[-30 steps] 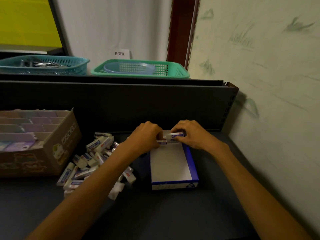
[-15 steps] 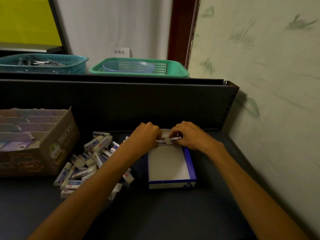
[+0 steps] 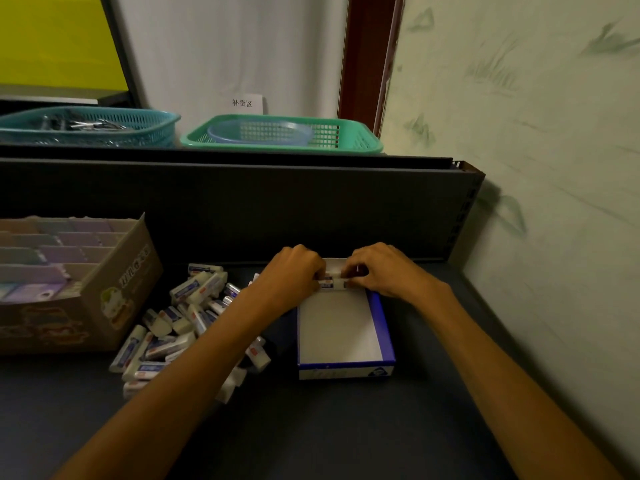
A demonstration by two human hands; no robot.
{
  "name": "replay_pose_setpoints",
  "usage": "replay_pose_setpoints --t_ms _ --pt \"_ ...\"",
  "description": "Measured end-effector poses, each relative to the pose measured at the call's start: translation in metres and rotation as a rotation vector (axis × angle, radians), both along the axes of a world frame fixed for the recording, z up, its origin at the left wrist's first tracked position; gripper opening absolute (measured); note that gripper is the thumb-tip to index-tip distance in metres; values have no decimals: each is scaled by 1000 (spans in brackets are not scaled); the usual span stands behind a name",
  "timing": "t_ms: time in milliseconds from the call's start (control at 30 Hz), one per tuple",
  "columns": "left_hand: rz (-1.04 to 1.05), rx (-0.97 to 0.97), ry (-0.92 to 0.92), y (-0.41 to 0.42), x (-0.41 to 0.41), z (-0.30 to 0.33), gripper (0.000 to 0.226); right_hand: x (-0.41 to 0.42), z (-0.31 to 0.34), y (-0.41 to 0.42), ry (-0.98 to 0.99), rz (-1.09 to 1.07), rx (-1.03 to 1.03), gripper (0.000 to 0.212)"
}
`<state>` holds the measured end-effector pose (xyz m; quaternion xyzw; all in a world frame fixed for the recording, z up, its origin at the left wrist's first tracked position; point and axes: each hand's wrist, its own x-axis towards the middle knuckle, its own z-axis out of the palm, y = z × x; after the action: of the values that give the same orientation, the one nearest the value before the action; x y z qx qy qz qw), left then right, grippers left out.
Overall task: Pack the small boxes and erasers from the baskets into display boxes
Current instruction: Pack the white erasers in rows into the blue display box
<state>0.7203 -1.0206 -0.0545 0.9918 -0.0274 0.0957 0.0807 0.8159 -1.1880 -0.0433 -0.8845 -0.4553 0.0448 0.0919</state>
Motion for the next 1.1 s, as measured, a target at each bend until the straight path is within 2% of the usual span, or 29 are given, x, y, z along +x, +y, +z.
replay_pose_setpoints --t_ms 533,1100 --pt "17 -26 13 0 0 -1 20 6 -4 3 14 -22 -20 14" --pt "49 4 0 -7 0 3 15 0 -4 -2 1 -5 22 23"
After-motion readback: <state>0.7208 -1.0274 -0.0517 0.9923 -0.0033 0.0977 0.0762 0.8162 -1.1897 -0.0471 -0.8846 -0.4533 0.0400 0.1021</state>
